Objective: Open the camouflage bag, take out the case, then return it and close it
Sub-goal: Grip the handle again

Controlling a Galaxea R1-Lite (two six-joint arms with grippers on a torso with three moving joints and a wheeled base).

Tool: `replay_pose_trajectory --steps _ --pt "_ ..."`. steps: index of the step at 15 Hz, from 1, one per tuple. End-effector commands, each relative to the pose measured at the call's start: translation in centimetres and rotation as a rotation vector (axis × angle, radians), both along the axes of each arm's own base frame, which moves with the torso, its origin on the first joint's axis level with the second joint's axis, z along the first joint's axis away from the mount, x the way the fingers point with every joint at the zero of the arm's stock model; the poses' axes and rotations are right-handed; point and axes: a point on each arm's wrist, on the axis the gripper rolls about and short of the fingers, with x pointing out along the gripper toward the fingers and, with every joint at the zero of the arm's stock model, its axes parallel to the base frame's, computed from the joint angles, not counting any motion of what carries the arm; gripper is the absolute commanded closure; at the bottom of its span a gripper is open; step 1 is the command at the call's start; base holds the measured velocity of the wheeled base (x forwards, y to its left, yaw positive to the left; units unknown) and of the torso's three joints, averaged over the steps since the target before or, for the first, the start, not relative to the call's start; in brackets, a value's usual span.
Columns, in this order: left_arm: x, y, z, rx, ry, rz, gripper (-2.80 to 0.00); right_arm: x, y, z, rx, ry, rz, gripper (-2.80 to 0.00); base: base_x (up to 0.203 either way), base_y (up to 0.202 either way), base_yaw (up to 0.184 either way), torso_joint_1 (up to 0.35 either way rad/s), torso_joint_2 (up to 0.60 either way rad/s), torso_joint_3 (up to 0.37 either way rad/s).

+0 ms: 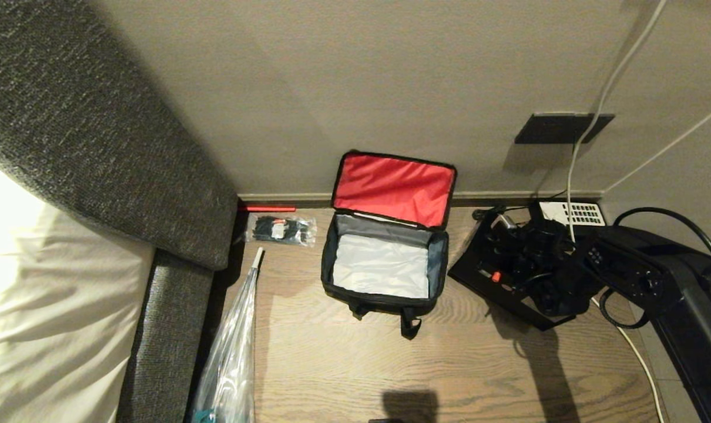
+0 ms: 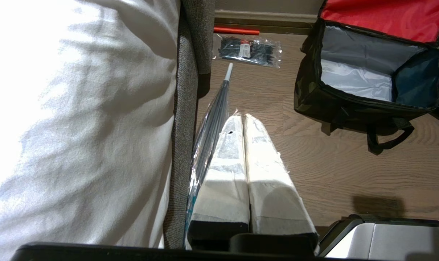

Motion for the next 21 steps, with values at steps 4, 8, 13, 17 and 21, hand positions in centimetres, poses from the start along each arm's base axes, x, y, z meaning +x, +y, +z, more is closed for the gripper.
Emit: replay_pose_trajectory --steps 4,8,13,17,21 --pt "0.0 0.0 -0.1 0.000 0.000 0.001 0.00 0.1 -0.1 -1.0 -0.002 0.009 -0.005 0.00 0.000 0.000 0.000 0.000 0.00 0.000" --pt "0.0 0.0 0.0 0.000 -0.001 0.000 0.00 -0.1 -0.1 -1.2 -0.001 0.012 -0.005 0.00 0.000 0.000 0.000 0.000 0.00 0.000" --pt "0.0 0.0 0.0 0.000 -0.001 0.000 0.00 -0.8 0.0 -1.2 -0.002 0.008 -0.004 0.00 0.000 0.000 0.000 0.000 0.00 0.000" --pt "0.0 0.0 0.0 0.000 -0.001 0.001 0.00 -2.3 0.8 1.5 0.004 -0.001 0.014 0.00 0.000 0.000 0.000 0.000 0.00 0.000" --pt "0.0 0.0 0.0 0.000 -0.001 0.000 0.00 -4.7 1.9 6.1 0.008 -0.029 0.041 0.00 0.000 0.000 0.000 0.000 0.00 0.000"
